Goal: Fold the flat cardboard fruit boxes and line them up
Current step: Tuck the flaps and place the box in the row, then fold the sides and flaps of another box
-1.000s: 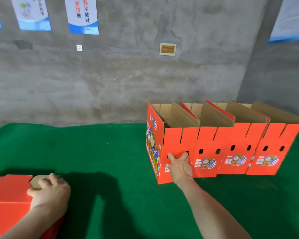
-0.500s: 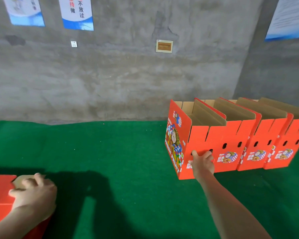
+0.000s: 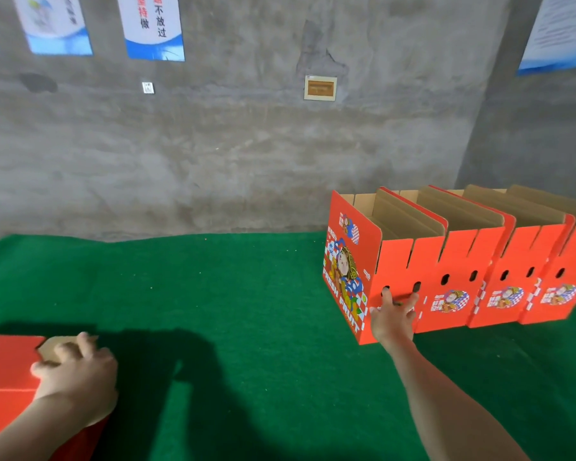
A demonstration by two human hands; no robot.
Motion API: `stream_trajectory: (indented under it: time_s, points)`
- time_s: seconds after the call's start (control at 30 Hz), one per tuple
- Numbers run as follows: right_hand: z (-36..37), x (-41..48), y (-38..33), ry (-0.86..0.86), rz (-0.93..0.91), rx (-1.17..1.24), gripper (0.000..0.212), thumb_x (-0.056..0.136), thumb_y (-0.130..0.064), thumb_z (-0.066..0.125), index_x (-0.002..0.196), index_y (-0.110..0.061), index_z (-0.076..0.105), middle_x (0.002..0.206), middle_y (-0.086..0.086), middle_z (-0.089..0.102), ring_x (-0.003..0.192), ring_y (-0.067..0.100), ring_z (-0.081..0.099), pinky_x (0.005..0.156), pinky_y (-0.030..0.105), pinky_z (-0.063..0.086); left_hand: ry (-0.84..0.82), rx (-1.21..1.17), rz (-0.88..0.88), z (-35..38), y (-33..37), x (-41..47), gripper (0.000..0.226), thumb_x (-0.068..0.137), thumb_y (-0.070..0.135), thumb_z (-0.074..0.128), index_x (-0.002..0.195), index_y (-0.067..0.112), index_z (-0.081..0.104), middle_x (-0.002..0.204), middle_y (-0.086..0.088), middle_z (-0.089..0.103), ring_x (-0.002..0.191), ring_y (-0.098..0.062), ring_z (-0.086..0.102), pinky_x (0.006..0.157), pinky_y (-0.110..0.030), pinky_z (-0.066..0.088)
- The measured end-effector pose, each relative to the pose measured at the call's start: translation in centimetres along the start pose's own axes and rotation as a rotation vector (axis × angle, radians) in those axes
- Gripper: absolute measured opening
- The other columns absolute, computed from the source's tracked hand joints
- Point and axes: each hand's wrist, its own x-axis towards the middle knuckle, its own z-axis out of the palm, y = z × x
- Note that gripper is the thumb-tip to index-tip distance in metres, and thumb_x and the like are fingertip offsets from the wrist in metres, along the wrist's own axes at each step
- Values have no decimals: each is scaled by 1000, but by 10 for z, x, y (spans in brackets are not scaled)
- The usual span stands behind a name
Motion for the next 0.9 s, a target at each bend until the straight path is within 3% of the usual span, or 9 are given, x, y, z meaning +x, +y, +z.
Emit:
stream_trajectory:
  time_s: [0.1, 0.2, 0.27, 0.3, 0.37, 0.47, 0.6, 0.77, 0.9]
  points:
    - [13, -20, 1, 82, -129, 48, 56, 97, -15, 50, 145, -17, 22, 155, 18, -20, 142, 45, 14, 93, 52, 49, -12, 20, 0, 1, -1, 2, 58, 90, 46, 39, 141, 21, 32, 155, -13, 9, 135, -40, 21, 104, -59, 33]
    - [32, -40, 11, 305, -467, -194, 60, 75, 9, 67, 130, 1, 45, 152, 33, 14, 139, 49, 20, 105, 62, 34, -11, 14, 7, 2, -1, 2, 57, 90, 44, 39, 142, 20, 32, 155, -14, 7, 135, -42, 20, 104, -60, 32]
    - [36, -34, 4, 280, -682, -580, 82, 72, 10, 62, 146, -9, 33, 157, 22, -4, 145, 41, -3, 115, 59, -2, -4, 4, 15, 0, -2, 1, 57, 90, 43, 39, 141, 20, 32, 155, -14, 8, 135, -41, 20, 104, -59, 32]
    - [34, -26, -5, 241, -733, -722, 87, 76, 3, 59, 151, -14, 19, 155, 17, -19, 143, 37, -19, 110, 55, -19, -2, -3, 18, 0, -3, 0, 56, 90, 43, 39, 141, 20, 32, 155, -14, 8, 135, -40, 20, 103, -59, 33]
    - [22, -11, -29, 129, -625, -966, 86, 80, -11, 59, 152, -15, 12, 156, 15, -21, 140, 36, -28, 99, 58, -30, -4, -14, 31, -3, -3, -2, 55, 90, 40, 39, 141, 20, 33, 154, -14, 9, 135, -39, 21, 103, -57, 33]
    - [7, -4, -55, -39, -427, -1067, 79, 81, -14, 59, 150, -15, 21, 158, 20, -7, 141, 37, -25, 104, 63, -20, -24, -42, 36, -7, -5, -4, 52, 88, 32, 39, 139, 19, 35, 153, -15, 9, 135, -40, 19, 104, -58, 32]
    - [4, -22, -71, -110, -394, -830, 75, 84, -9, 51, 151, -18, 19, 159, 19, 3, 146, 36, -9, 112, 58, -10, -45, -133, 37, -7, -4, -6, 56, 86, 31, 43, 140, 20, 33, 154, -17, 3, 138, -42, 10, 108, -60, 23]
    - [24, -110, -84, -277, -584, -160, 38, 95, -20, 53, 133, -15, 52, 145, 7, 44, 135, 20, 38, 112, 27, 26, 92, -521, 91, -17, -23, -22, 65, 85, 19, 48, 146, 20, 27, 158, -8, 9, 145, -27, 6, 115, -52, 18]
    - [38, -213, -78, -558, -783, -62, 28, 94, -27, 56, 122, -26, 60, 133, -11, 54, 126, 4, 46, 101, 8, 21, 236, -633, -5, -13, -75, -53, 63, 89, 21, 48, 148, 22, 27, 158, -1, 17, 147, -22, 9, 114, -53, 12]
